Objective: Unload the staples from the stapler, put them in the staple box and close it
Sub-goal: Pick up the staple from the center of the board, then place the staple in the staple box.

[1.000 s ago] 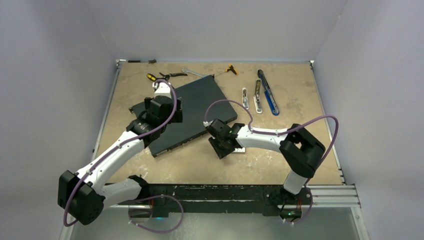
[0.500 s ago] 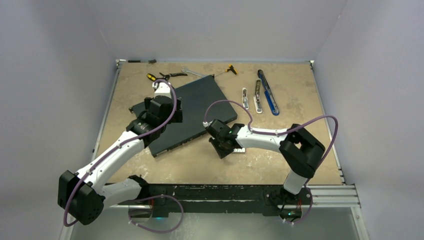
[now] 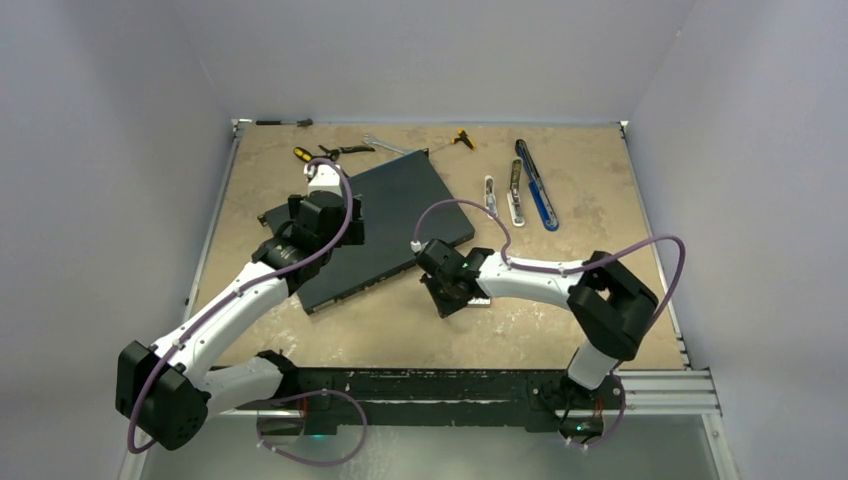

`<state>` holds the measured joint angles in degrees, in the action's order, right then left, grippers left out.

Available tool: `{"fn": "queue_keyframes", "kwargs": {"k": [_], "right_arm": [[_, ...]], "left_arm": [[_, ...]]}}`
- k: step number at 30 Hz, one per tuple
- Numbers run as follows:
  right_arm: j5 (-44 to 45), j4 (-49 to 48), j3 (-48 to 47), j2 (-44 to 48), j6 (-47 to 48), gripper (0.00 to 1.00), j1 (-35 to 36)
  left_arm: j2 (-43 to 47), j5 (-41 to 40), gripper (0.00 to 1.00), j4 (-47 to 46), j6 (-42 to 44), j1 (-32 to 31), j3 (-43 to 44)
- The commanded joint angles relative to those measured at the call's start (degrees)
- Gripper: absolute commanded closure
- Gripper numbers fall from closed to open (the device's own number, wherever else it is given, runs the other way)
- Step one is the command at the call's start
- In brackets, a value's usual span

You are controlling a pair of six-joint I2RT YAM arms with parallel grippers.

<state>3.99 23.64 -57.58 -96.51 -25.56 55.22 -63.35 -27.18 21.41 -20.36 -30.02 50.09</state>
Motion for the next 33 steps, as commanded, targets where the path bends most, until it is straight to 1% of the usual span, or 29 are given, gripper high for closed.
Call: {"fn": "queue_keyframes", "kwargs": {"k": [1,6,8,13,33], "right_arm": [[2.75,3.78,-0.85,4.15,-4.48,0.82,-0.49],[5.42,6.58,0.31,6.92,-8.11,0.82,-4.40],[6.07,7.55,1.27,8.63,-9.05,0.82,-7.19],[6.62,8.47,3.23,11.86,-9.28,0.82,-11.34],[7.11,7.04,3.49,7.40,-8.37,0.82,-11.89]], "left_arm": [[0.60,0.59,0.11,-1.98,0.50,0.45,0.61],[0.62,0.55,0.11,-1.96,0.45,0.49,0.57],[0.60,0.55,0.11,-1.98,0.41,0.45,0.63],[0.51,0.80,0.11,-2.07,0.36,0.52,0.63],[0.25,1.08,0.11,-2.06,0.50,0.80,0.62]]}}
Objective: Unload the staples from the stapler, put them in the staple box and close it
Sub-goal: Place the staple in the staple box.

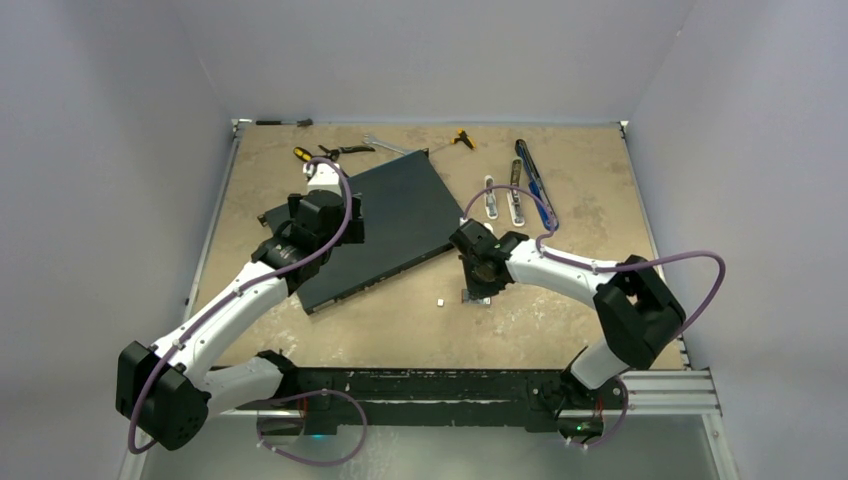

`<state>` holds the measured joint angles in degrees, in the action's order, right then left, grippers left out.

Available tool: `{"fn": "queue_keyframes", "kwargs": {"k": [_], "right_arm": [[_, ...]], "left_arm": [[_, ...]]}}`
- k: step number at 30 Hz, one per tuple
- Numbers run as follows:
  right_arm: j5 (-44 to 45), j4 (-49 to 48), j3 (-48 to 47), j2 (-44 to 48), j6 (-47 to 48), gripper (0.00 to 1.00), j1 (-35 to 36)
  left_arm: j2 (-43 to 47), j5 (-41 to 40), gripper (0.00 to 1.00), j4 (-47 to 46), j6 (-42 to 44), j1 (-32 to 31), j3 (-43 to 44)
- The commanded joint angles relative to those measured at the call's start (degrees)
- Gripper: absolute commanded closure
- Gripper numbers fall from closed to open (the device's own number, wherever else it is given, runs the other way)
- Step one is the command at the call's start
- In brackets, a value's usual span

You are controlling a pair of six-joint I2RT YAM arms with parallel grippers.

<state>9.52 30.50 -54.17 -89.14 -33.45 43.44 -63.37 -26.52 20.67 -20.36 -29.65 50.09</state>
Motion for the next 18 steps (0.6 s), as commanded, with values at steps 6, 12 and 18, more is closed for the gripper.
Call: {"fn": "queue_keyframes", "kwargs": {"k": [6,12,18], "right_arm": [[3.23,0.53,-0.51,-0.23,-0.61,0.82,-0.17],[3.86,0.25,-0.67,-0.65,-0.52,0.81,-0.20],[2.98,-0.56,-0.86,-1.14,-0.28,0.80,-0.20]], "left_arm": [[0.29,0.42,0.11,-1.29,0.50,0.43,0.61],[0.33,0.42,0.11,-1.32,0.50,0.41,0.62],[0.33,0.42,0.11,-1.28,0.50,0.46,0.62]]}}
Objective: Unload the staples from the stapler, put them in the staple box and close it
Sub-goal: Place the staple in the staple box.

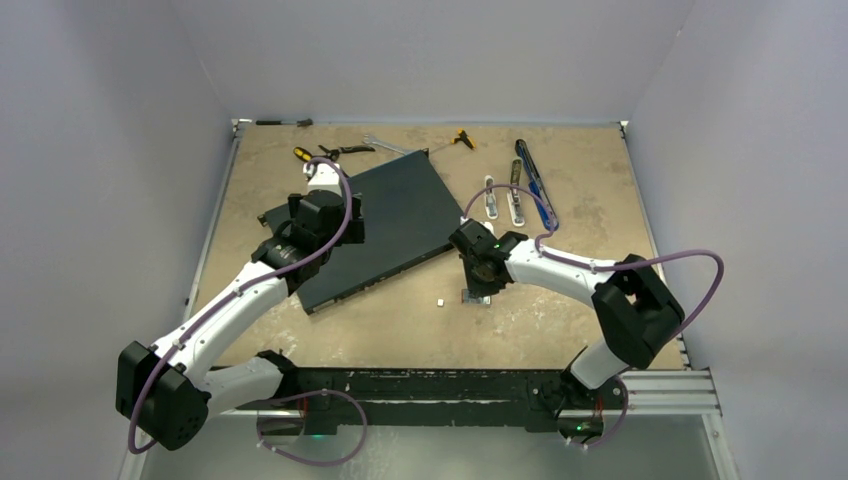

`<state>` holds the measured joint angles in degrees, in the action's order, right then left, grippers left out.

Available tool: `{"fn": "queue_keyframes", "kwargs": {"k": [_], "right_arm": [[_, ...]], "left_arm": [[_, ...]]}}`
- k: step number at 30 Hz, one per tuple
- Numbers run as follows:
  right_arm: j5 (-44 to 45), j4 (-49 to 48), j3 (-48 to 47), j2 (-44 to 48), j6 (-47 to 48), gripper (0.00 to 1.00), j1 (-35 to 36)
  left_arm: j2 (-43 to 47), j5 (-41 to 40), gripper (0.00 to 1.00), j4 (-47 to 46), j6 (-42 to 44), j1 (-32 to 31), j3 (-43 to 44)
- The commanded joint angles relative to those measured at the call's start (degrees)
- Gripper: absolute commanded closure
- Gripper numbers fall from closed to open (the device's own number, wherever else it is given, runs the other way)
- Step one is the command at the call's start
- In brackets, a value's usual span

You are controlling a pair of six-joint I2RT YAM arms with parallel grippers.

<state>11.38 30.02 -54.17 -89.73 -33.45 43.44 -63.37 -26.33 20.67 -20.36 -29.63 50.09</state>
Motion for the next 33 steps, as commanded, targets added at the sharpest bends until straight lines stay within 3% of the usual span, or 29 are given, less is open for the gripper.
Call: {"fn": "queue_keyframes", "kwargs": {"k": [1,33], "right_arm": [[0.84,-0.27,-0.85,-0.47,-0.08,0.80,-0.15],[0.75,-0.23,-2.29,0.74,0.00,0.72,-0.19]], "left_arm": [[0.35,0.22,0.11,-1.31,0.54,0.45,0.62],[0.09,0.40,0.11,-1.31,0.58,0.63,0.64]]}}
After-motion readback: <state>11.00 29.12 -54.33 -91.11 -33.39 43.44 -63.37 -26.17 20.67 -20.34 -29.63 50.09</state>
